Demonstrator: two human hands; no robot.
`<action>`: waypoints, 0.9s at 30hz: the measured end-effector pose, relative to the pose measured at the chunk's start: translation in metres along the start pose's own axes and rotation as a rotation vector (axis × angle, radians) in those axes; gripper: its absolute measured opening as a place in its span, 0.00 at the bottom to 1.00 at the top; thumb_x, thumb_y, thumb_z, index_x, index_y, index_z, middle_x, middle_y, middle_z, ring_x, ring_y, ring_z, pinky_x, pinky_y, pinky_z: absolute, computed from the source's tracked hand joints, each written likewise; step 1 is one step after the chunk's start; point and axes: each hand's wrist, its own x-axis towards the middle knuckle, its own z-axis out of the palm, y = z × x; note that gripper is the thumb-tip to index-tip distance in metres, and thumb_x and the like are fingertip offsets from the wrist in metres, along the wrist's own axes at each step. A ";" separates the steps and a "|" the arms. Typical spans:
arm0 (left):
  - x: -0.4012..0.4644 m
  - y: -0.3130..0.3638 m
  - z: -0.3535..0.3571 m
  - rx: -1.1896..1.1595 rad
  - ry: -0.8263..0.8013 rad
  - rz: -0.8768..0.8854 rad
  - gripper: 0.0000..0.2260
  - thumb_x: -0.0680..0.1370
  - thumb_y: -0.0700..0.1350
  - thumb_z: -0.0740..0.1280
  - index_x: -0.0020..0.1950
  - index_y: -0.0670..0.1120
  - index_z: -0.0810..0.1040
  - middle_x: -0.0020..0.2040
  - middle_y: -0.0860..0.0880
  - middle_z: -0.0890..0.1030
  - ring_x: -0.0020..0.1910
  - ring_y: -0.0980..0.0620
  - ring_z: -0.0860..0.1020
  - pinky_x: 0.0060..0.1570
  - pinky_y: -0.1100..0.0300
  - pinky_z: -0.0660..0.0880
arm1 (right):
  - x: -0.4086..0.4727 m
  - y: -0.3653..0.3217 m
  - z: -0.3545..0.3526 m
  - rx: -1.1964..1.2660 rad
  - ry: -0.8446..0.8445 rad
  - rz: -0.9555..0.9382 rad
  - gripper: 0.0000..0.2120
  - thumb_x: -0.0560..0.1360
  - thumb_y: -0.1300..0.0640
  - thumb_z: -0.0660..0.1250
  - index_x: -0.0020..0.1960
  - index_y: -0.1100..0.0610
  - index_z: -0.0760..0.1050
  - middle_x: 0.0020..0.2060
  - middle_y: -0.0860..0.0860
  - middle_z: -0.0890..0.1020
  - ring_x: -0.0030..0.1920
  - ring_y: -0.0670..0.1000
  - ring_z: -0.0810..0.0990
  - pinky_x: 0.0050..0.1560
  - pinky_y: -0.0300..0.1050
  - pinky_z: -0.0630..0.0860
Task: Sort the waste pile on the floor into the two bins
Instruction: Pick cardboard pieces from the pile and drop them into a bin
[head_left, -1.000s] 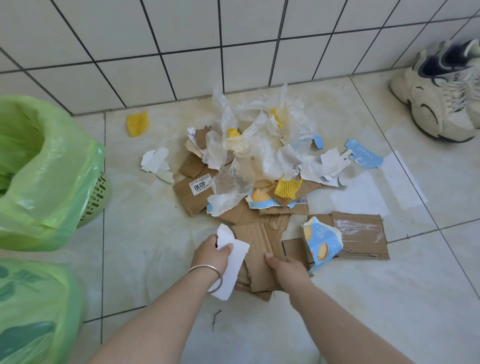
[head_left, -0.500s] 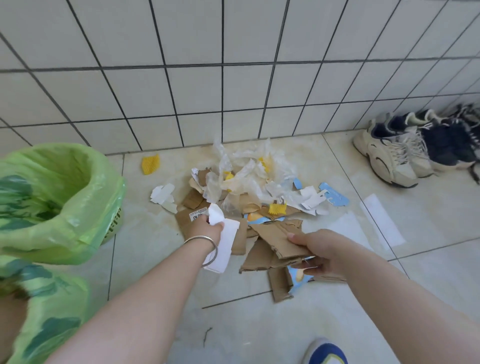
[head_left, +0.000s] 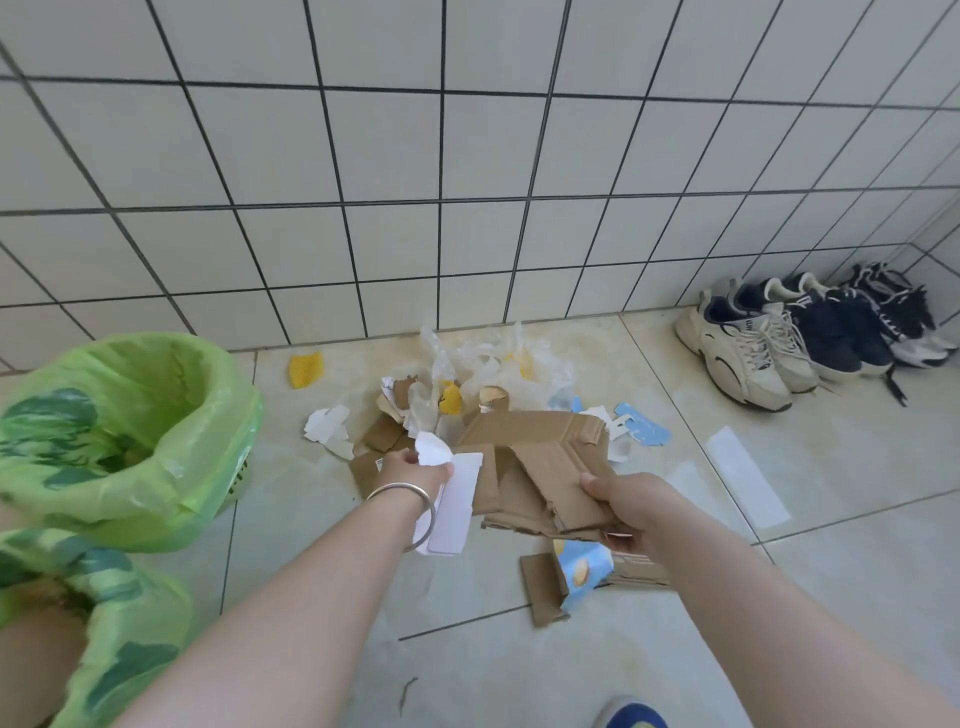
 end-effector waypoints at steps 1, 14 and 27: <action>0.001 -0.001 0.000 -0.050 -0.020 -0.030 0.21 0.74 0.46 0.69 0.66 0.44 0.71 0.59 0.44 0.76 0.50 0.45 0.73 0.56 0.55 0.71 | 0.001 0.001 0.001 -0.004 0.000 -0.015 0.11 0.76 0.53 0.67 0.53 0.60 0.74 0.48 0.58 0.78 0.42 0.54 0.78 0.33 0.43 0.74; 0.021 -0.005 0.004 -0.630 -0.253 -0.142 0.05 0.78 0.43 0.65 0.52 0.44 0.77 0.45 0.47 0.80 0.42 0.50 0.78 0.44 0.54 0.75 | 0.029 0.030 0.013 -0.164 -0.060 -0.069 0.16 0.74 0.52 0.69 0.60 0.56 0.77 0.50 0.53 0.83 0.51 0.56 0.82 0.54 0.52 0.80; 0.038 -0.008 -0.022 -0.397 0.337 0.130 0.05 0.77 0.50 0.64 0.47 0.50 0.76 0.40 0.49 0.78 0.47 0.43 0.78 0.53 0.54 0.75 | 0.037 0.022 0.027 -0.459 -0.081 -0.114 0.16 0.77 0.52 0.65 0.63 0.56 0.74 0.55 0.54 0.81 0.54 0.55 0.80 0.52 0.46 0.78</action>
